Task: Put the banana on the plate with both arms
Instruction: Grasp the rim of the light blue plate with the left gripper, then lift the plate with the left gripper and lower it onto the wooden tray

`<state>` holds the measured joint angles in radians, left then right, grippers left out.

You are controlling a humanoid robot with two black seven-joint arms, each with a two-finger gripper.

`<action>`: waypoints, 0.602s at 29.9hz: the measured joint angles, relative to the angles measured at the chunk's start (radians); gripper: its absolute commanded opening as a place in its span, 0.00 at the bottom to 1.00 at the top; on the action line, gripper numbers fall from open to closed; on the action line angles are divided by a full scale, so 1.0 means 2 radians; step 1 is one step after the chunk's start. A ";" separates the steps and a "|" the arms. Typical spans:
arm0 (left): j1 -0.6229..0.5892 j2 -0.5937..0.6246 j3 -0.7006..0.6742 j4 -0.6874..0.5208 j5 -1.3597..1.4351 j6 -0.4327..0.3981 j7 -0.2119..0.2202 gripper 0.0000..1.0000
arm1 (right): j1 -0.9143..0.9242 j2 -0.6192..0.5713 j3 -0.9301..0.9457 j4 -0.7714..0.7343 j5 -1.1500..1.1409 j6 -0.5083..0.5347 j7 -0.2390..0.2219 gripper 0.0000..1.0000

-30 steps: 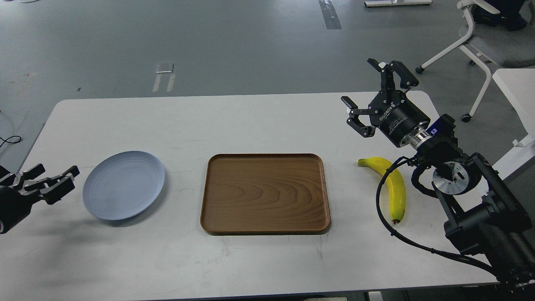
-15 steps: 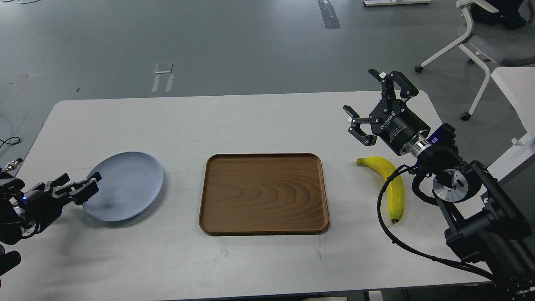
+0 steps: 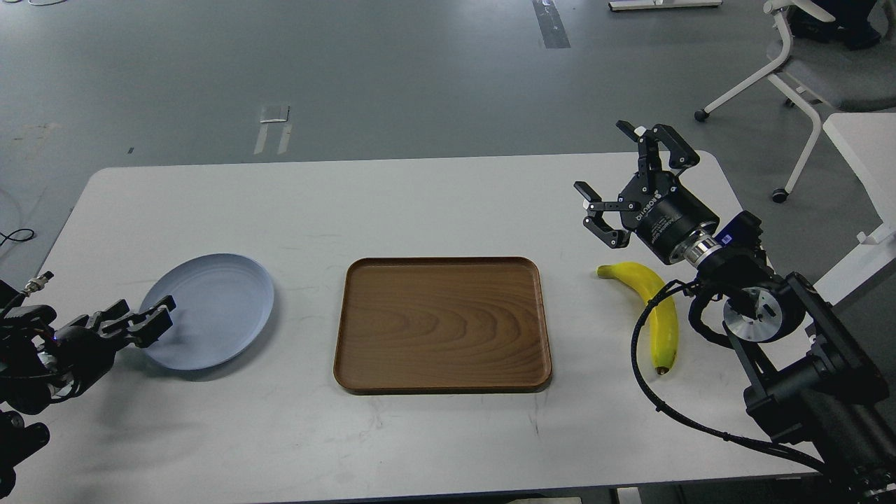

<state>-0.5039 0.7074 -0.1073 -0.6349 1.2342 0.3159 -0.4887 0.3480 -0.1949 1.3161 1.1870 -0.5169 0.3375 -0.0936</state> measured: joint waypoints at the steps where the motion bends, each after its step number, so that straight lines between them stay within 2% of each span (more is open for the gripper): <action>1: 0.000 0.000 0.000 0.001 0.000 -0.002 0.000 0.04 | 0.000 0.000 0.000 0.000 0.000 0.000 0.000 1.00; 2: -0.001 0.000 0.000 0.001 0.000 -0.004 0.000 0.00 | -0.001 0.000 0.000 0.000 0.000 0.000 0.000 1.00; 18: -0.007 0.008 -0.002 -0.008 0.000 0.006 0.000 0.00 | -0.006 0.000 0.001 0.000 0.000 0.000 0.001 1.00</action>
<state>-0.5182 0.7242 -0.1110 -0.6507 1.2343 0.3276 -0.4888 0.3355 -0.1948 1.3175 1.1863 -0.5173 0.3370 -0.0921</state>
